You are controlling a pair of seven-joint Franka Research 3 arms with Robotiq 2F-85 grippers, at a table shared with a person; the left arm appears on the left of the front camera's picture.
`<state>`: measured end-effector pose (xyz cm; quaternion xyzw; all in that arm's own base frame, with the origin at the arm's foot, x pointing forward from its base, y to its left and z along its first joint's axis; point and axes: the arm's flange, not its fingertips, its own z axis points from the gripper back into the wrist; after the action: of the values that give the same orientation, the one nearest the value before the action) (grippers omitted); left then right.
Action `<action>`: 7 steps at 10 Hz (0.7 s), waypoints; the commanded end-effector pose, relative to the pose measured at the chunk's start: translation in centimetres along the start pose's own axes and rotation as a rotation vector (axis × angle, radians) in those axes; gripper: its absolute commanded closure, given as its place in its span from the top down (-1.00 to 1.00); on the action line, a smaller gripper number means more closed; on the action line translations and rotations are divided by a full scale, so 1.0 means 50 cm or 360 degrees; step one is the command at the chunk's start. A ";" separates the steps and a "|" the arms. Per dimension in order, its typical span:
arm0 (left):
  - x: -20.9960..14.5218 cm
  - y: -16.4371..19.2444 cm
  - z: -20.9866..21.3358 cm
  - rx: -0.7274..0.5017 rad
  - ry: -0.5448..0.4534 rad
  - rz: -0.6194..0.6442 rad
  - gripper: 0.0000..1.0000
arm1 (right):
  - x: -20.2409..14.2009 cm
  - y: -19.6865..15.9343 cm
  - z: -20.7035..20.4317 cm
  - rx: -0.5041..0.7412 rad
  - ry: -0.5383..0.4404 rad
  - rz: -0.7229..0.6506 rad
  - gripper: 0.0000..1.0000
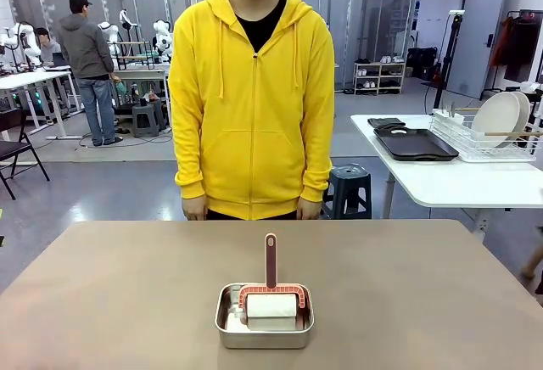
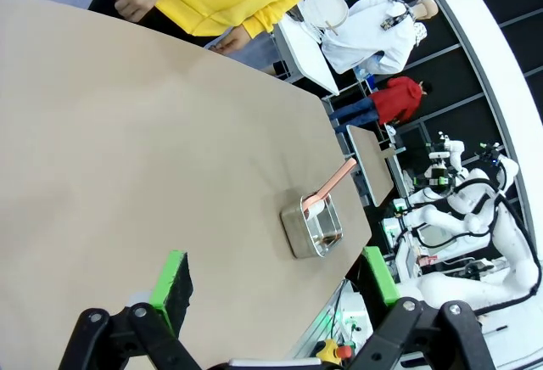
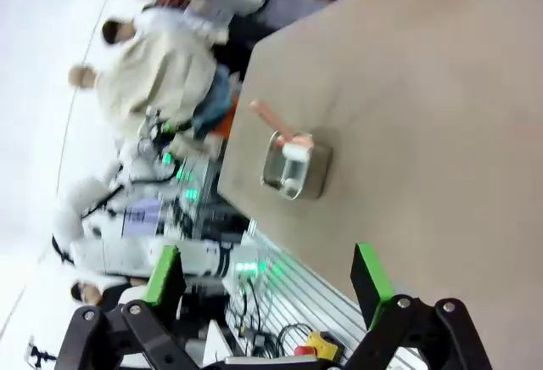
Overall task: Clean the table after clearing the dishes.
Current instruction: Place the Lint Roller back on top of the Airtight Container.
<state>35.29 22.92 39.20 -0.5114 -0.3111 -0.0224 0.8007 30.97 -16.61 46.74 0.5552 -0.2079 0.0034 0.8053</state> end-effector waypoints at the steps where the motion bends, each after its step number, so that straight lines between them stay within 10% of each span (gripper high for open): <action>1: -0.002 -0.002 0.004 0.0011 -0.0021 -0.0004 1.00 | -0.045 0.013 0.049 -0.0072 -0.0138 -0.0092 1.00; 7: -0.002 -0.002 0.004 0.0011 -0.0021 -0.0004 1.00 | -0.161 -0.054 0.127 -0.0126 -0.0332 -0.0325 1.00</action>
<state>35.27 22.95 39.20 -0.5113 -0.3113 -0.0220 0.8007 21.78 -23.15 43.08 0.5543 -0.2489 -0.1466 0.7806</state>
